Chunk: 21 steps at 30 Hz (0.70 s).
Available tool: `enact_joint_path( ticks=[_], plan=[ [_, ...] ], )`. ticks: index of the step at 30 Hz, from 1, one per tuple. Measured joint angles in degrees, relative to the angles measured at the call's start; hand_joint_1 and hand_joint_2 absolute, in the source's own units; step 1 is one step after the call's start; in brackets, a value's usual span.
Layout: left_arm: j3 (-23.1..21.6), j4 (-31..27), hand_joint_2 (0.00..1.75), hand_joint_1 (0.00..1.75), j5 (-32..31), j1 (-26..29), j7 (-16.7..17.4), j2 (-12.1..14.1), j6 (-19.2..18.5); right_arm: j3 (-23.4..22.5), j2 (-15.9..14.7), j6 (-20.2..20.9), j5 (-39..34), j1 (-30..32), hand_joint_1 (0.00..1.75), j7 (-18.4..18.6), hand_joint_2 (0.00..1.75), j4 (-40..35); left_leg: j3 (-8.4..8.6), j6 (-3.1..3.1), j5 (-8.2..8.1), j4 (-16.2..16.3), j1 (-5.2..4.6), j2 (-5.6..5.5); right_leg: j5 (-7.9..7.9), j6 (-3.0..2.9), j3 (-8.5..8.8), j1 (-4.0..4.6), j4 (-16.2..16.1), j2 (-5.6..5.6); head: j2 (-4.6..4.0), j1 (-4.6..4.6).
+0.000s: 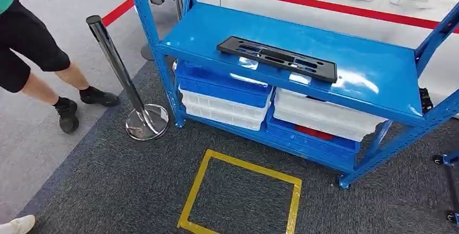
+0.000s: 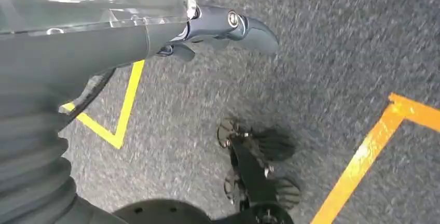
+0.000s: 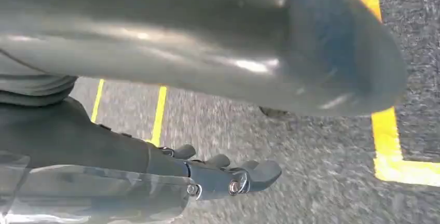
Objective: Take the parts from the cabinet and place them on the table.
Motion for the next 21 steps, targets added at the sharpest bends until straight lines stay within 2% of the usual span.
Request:
enact_joint_path(
  ticks=[1, 2, 3, 4, 5, 6, 7, 8, 9, 10, 11, 12, 13, 14, 16, 17, 18, 19, 20, 21],
  plan=[
    [0.0, 0.0, 1.75, 0.0, 0.0, -0.1, 0.0, 0.0, 0.0, 0.0, 0.0, 0.1, 0.0, 0.2, 0.0, 0.0, 0.0, 0.0, 0.09, 0.28, 0.14, 0.0, -0.16, 0.44, 0.19, 0.39, -0.04, -0.1, -0.2, 0.5, 0.0, 0.0],
    [0.0, 0.0, 1.75, 0.0, 0.0, -0.2, 0.1, 0.0, 0.0, 0.0, 0.0, 0.1, 0.0, 0.3, 0.0, 0.0, 0.0, 0.0, 0.21, 0.87, 0.66, -0.8, 0.43, 1.05, 0.28, 0.95, -0.16, 0.26, -0.2, 0.98, 0.0, 0.0],
    [0.0, 0.0, 1.75, 0.0, 0.1, -0.4, 0.1, -0.2, 0.0, 0.0, -0.2, 0.1, 0.2, 0.3, 0.0, 0.0, 0.0, 0.0, 0.58, 1.15, 1.05, -1.3, 0.47, 2.05, -0.6, 0.96, -0.59, 0.23, 1.0, -1.24, 0.0, 0.02],
    [0.0, 0.0, 1.75, 0.0, 0.1, -0.3, 0.1, -0.2, 0.0, 0.0, -0.2, 0.1, 0.2, 0.2, 0.0, 0.0, 0.0, 0.0, 0.6, 1.57, 1.12, -1.6, 0.52, 2.61, -2.83, 1.06, -2.01, 0.37, 3.9, -3.88, 0.0, 0.02],
    [0.0, 0.0, 1.75, 0.0, 0.2, -0.2, 0.1, -0.2, 0.0, 0.0, -0.1, 0.1, 0.3, 0.0, 0.0, 0.0, 0.0, 0.0, 0.48, 1.6, 1.11, -1.6, 0.45, 3.39, -5.4, 1.27, -4.29, 0.28, 8.5, -5.28, 0.0, 0.02],
    [0.0, 0.0, 1.75, 0.0, 0.4, 0.0, 0.1, -0.1, 0.0, 0.0, -0.1, 0.2, 0.3, 0.0, 0.0, 0.0, 0.0, 0.0, 0.42, 1.65, 1.07, -1.5, 0.3, 4.15, -7.5, 1.46, -6.58, 0.15, 13.2, -5.92, 0.0, 0.02],
    [0.0, 0.0, 1.75, 0.0, 0.4, 0.1, 0.1, -0.1, 0.0, 0.0, -0.1, 0.4, 0.4, 0.0, 0.0, -0.1, 0.0, 0.0, 0.37, 1.67, 1.01, -1.5, 0.24, 5.01, -8.82, 1.67, -8.54, -0.03, 17.2, -6.14, 0.0, 0.02],
    [0.0, 0.0, 1.75, 0.0, 0.4, 0.1, 0.1, -0.2, 0.0, 0.0, -0.1, 0.4, 0.4, 0.0, 0.0, 0.0, 0.0, 0.0, 0.36, 1.6, 0.96, -1.5, 0.23, 5.67, -8.62, 1.8, -9.17, -0.16, 18.4, -6.31, 0.0, 0.02],
    [0.0, 0.0, 1.75, 0.0, 0.4, 0.0, 0.1, -0.2, 0.1, 0.0, -0.2, 0.4, 0.4, 0.1, 0.0, 0.0, 0.0, 0.0, 0.43, 1.5, 0.86, -1.4, 0.23, 6.32, -7.05, 1.9, -8.21, -0.24, 16.7, -6.51, 0.0, 0.02],
    [0.0, 0.0, 1.75, 0.0, 0.4, 0.0, 0.1, -0.2, 0.1, 0.0, -0.2, 0.4, 0.4, 0.1, 0.0, 0.0, 0.0, 0.0, 0.6, 1.34, 0.74, -1.4, 0.25, 6.85, -4.6, 1.89, -5.79, -0.27, 12.4, -6.85, 0.0, 0.02],
    [0.0, 0.0, 1.75, 0.0, 0.4, -0.1, 0.1, -0.2, 0.2, 0.0, -0.2, 0.4, 0.5, 0.1, 0.0, 0.0, 0.0, 0.0, 0.84, 1.16, 0.59, -1.4, 0.26, 7.43, -1.91, 1.73, -2.31, -0.26, 6.0, -7.73, 0.0, 0.02],
    [0.0, 0.0, 1.75, 0.0, 0.4, -0.1, 0.1, -0.2, 0.2, 0.0, -0.3, 0.4, 0.5, 0.1, 0.0, 0.0, 0.0, 0.0, 1.07, 0.87, 0.39, -1.2, 0.18, 7.82, -0.39, 1.44, 0.48, -0.12, 1.2, -9.7, 0.0, 0.02],
    [0.0, 0.0, 1.75, 0.0, 0.4, -0.2, 0.1, -0.2, 0.2, 0.0, -0.3, 0.5, 0.5, -0.1, 0.0, 0.0, 0.0, 0.0, 1.04, 0.44, 0.01, -1.0, -0.34, 8.22, -0.86, 0.73, 1.07, 0.3, -0.2, -10.98, 0.0, 0.0],
    [0.0, 0.0, 1.75, 0.0, 0.4, -0.2, 0.1, -0.2, 0.2, 0.0, -0.3, 0.5, 0.5, -0.2, 0.0, 0.0, 0.0, 0.0, 1.15, 0.13, -0.14, -1.0, -0.3, 8.46, -0.72, 0.33, 0.89, 0.33, -0.3, -10.05, 0.0, 0.02],
    [0.0, 0.0, 1.75, 0.0, 0.5, -0.4, 0.1, -0.2, 0.3, 0.0, -0.3, 0.6, 0.5, -0.1, 0.0, 0.0, 0.0, 0.0, 1.64, -0.48, -0.29, -1.2, -0.27, 9.45, -0.9, -0.22, 0.61, 0.59, -0.1, -9.1, 0.0, 0.0],
    [0.0, 0.0, 1.75, 0.0, 0.5, -0.5, 0.1, -0.2, 0.3, 0.0, -0.3, 0.6, 0.5, -0.1, 0.0, 0.0, 0.0, 0.0, 1.93, -0.86, -0.42, -1.2, -0.28, 10.01, -0.66, -0.67, 0.68, 0.27, -0.5, -8.42, 0.0, 0.0],
    [0.0, 0.0, 1.75, 0.0, 0.5, -0.5, 0.0, -0.2, 0.3, 0.0, -0.3, 0.6, 0.5, -0.1, 0.0, 0.0, 0.0, 0.0, 1.8, -1.27, -1.16, -0.4, 0.13, 8.51, -0.38, -1.05, 1.05, -0.06, -0.7, -7.93, 0.0, 0.0],
    [0.0, 0.0, 1.75, 0.0, 0.5, -0.5, 0.0, -0.2, 0.3, 0.0, -0.3, 0.6, 0.5, -0.1, 0.0, 0.0, 0.0, 0.0, 0.8, -1.42, -3.06, 2.0, 0.15, 6.44, -0.32, -1.42, 1.0, -0.13, -0.7, -7.48, 0.0, 0.0],
    [0.0, 0.0, 1.75, 0.0, 0.6, -0.4, 0.0, -0.3, 0.3, 0.0, -0.3, 0.7, 0.5, -0.3, 0.0, 0.0, 0.0, 0.0, -1.03, -1.57, -5.49, 6.1, 0.27, 5.22, -0.27, -1.65, 0.88, -0.06, -0.7, -6.99, 0.0, 0.0],
    [0.0, 0.0, 1.75, 0.0, 0.6, -0.2, 0.0, -0.2, 0.3, 0.0, -0.3, 0.7, 0.5, -0.3, 0.0, 0.0, 0.0, 0.0, -3.39, -1.69, -7.86, 11.2, 0.29, 4.62, -0.25, -1.77, 0.79, 0.05, -0.7, -6.33, 0.0, 0.0]
  ],
)
